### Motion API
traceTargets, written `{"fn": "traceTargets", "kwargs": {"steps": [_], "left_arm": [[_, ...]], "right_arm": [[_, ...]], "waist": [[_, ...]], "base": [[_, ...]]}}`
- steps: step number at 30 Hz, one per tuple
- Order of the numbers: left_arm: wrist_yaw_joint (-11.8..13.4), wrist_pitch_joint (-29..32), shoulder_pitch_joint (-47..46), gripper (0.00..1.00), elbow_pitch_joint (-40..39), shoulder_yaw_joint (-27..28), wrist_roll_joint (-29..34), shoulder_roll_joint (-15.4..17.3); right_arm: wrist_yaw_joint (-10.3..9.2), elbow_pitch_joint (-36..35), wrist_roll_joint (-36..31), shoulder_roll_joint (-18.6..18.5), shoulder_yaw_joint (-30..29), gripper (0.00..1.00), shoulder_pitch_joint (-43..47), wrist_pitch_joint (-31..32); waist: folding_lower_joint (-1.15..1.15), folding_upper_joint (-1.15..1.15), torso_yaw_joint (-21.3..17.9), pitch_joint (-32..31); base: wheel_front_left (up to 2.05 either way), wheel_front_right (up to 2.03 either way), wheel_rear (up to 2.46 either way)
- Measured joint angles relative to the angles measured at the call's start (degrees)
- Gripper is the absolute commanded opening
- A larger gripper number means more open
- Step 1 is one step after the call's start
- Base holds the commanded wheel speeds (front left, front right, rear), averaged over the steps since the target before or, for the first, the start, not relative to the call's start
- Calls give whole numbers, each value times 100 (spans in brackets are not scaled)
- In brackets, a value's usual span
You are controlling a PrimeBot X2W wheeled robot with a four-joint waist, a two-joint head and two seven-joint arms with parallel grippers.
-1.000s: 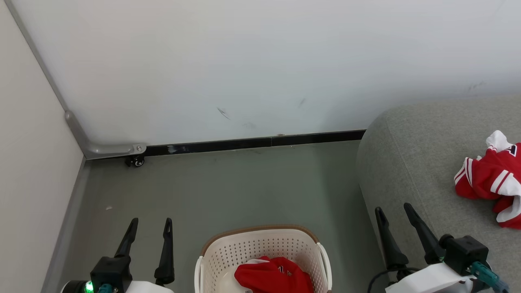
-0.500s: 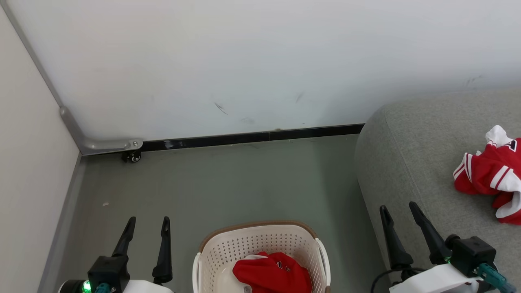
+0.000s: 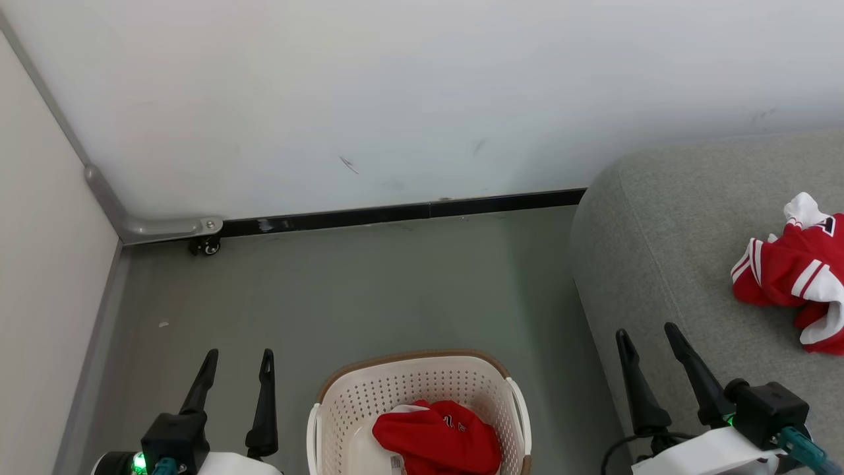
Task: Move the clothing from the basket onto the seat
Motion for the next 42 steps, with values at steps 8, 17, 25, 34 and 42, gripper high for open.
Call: {"fn": "traceTargets", "kwargs": {"steps": [8,17,25,34,42], "left_arm": [[-1,0,-19,100,-5,9,13,0],[-125,0,-238,100,29,-137,129,44],[-348,2,-587,100,210,-372,218,91],[-542,24,-1145,100,436,-567,368,87],[-657,107,-1533,100,651,-683,469,98]], "right_arm": [[0,-130,-2,8,-3,100,0,56],[0,-332,-4,11,-3,100,-1,56],[0,-497,-3,24,-266,100,7,49],[0,-782,-102,41,-532,100,8,-11],[0,-915,-44,42,-548,100,5,-87]], "waist": [[0,0,-66,107],[0,0,-162,302],[0,0,-290,559],[0,0,-489,932],[0,0,-685,1279]], "base": [[0,0,0],[0,0,0],[0,0,0],[0,0,0],[0,0,0]]}}
